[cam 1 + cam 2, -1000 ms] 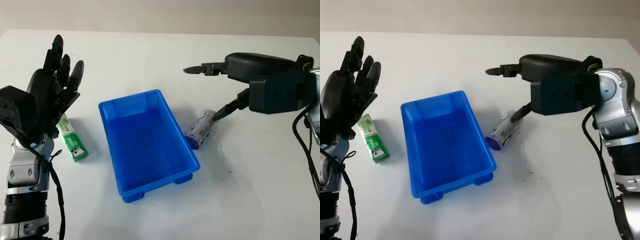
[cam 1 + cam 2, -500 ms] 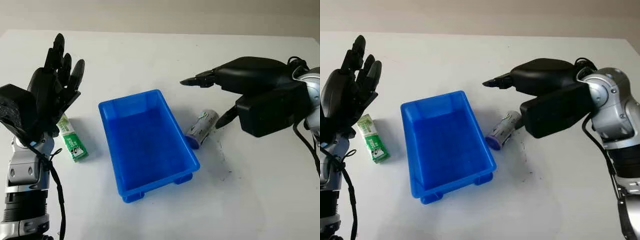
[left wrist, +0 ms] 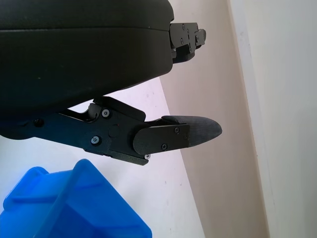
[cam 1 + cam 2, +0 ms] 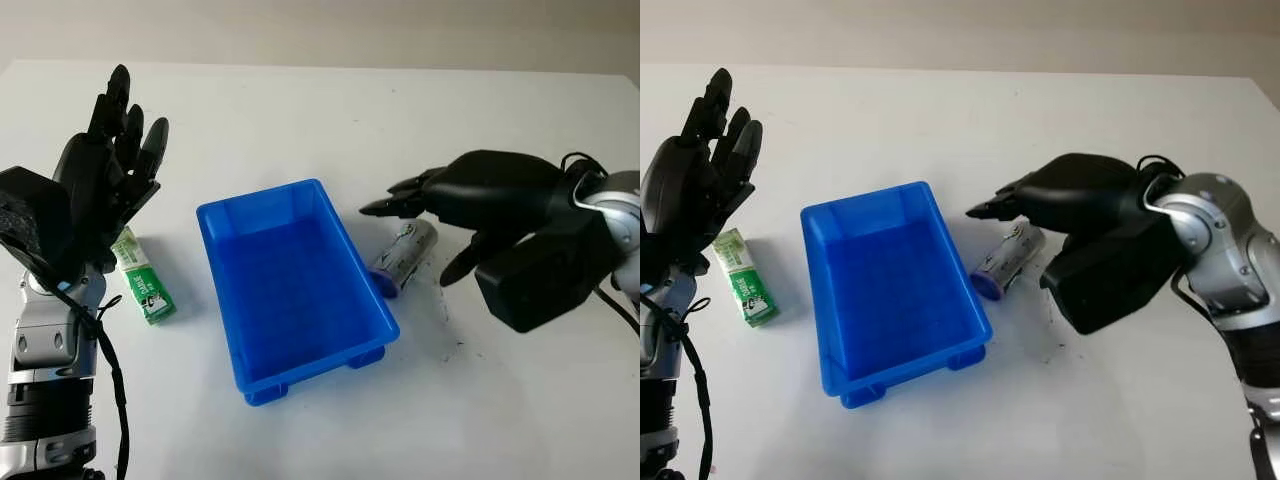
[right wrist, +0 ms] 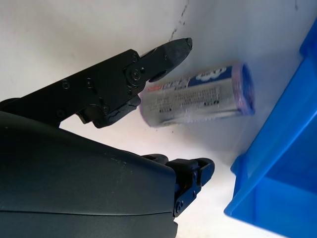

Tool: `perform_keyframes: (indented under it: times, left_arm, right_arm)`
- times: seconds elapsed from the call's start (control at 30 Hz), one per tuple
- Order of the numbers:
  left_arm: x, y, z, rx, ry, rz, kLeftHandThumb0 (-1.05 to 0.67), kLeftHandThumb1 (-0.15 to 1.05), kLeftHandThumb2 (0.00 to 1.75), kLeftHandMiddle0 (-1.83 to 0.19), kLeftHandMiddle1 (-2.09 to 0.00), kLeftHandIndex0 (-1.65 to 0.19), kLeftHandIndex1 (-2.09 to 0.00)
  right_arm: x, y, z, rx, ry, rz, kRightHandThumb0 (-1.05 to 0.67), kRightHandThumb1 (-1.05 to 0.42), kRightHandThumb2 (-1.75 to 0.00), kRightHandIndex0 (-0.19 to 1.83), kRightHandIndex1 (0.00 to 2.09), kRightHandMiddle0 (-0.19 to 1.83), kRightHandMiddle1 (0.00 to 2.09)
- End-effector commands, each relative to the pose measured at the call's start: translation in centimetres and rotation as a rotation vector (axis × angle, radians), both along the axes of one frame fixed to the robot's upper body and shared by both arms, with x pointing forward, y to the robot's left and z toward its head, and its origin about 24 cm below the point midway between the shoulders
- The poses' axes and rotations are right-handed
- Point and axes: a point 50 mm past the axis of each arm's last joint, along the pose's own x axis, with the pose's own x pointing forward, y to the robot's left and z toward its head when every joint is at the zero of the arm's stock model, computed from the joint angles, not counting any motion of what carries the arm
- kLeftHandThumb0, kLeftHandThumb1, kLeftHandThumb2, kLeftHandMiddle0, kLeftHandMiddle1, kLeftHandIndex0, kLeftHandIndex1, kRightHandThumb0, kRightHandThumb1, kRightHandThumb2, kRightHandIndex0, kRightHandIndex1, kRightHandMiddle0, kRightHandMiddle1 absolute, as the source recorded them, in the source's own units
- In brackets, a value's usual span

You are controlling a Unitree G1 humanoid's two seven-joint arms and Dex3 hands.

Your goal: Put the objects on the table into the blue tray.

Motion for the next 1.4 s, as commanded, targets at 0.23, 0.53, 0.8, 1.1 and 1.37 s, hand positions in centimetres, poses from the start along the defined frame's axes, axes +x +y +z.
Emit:
perform_keyframes:
  times: [0.23, 0.53, 0.8, 1.1, 1.37]
  left_arm:
    - [-0.1, 0.5, 0.7, 0.037, -0.013, 0.0, -0.54, 1.05, 0.49, 0.08, -0.05, 0.1, -0.06]
    - [-0.1, 0.3, 0.6, 0.053, -0.016, 0.002, -0.53, 1.05, 0.49, 0.07, -0.06, 0.1, -0.06]
    - [0.0, 0.3, 0.4, 0.051, -0.004, 0.002, -0.52, 1.05, 0.49, 0.07, -0.06, 0.1, -0.05]
    - [0.0, 0.2, 0.3, 0.058, 0.005, 0.002, -0.53, 1.05, 0.48, 0.07, -0.05, 0.11, -0.05]
    - [0.0, 0.3, 0.2, 0.058, 0.004, 0.002, -0.55, 1.05, 0.46, 0.07, -0.05, 0.11, -0.05]
  right_arm:
    - [0.0, -1.8, -2.3, -0.012, -0.045, 0.067, -0.4, -0.81, -0.06, 0.38, 0.14, 0.4, 0.11]
    - [0.7, -2.3, -4.3, 0.072, -0.068, 0.134, -0.35, -0.85, -0.06, 0.44, 0.17, 0.44, 0.15]
    - [1.7, -2.5, -4.7, 0.083, -0.126, 0.157, -0.23, -0.98, -0.06, 0.09, 1.4, 0.13, 1.36]
    - [2.2, -2.1, -4.9, 0.089, -0.171, 0.193, -0.3, -0.94, -0.05, 0.04, 2.04, 0.03, 1.88]
    - [2.4, -1.8, -4.9, 0.096, -0.233, 0.207, -0.32, -0.95, -0.06, 0.36, 2.09, 0.21, 2.05]
